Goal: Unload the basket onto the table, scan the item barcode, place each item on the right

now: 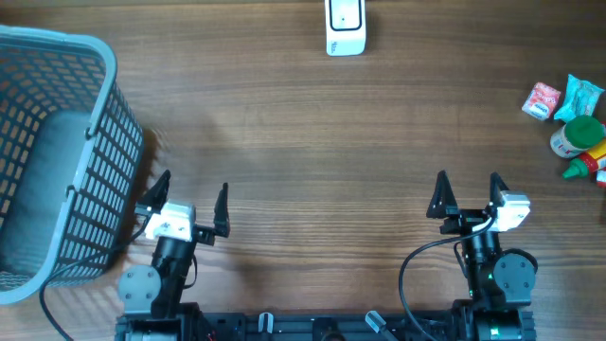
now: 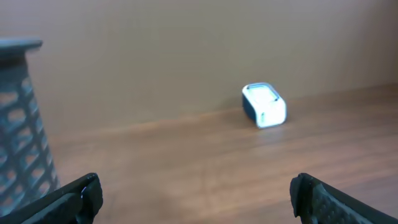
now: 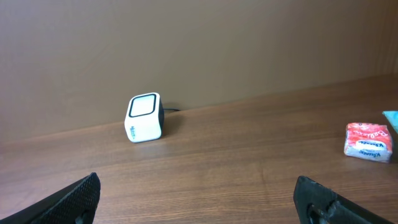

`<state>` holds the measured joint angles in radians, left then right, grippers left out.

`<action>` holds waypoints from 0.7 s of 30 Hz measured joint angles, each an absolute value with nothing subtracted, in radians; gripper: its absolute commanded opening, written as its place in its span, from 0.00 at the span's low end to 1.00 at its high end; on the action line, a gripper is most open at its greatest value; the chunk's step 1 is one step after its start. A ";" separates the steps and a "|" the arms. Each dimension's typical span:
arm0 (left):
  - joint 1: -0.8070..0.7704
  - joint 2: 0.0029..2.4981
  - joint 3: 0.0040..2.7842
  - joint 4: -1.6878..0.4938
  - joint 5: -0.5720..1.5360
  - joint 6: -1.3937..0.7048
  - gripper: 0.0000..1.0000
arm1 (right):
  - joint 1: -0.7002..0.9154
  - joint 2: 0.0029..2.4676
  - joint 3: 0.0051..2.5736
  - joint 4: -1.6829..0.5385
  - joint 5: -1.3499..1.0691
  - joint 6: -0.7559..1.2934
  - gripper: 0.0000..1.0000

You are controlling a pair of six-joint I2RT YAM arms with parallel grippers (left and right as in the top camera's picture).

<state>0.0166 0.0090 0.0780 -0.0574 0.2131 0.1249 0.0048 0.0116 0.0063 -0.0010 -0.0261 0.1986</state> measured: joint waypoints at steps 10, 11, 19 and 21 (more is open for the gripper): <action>0.027 0.009 0.012 -0.060 0.168 0.091 1.00 | 0.005 0.012 0.006 -0.001 -0.026 0.199 1.00; 0.027 0.009 0.012 -0.060 0.168 0.083 1.00 | 0.005 0.012 0.006 -0.001 -0.026 0.199 1.00; 0.027 0.009 0.012 -0.060 0.160 0.061 1.00 | 0.005 0.012 0.006 -0.001 -0.026 0.199 1.00; 0.027 0.009 0.012 -0.060 0.160 0.061 1.00 | 0.005 0.012 0.006 -0.001 -0.026 0.199 1.00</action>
<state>0.0265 0.0090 0.0120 -0.0605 0.1604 0.0612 0.0048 0.0116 0.0063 -0.0010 -0.0261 0.1986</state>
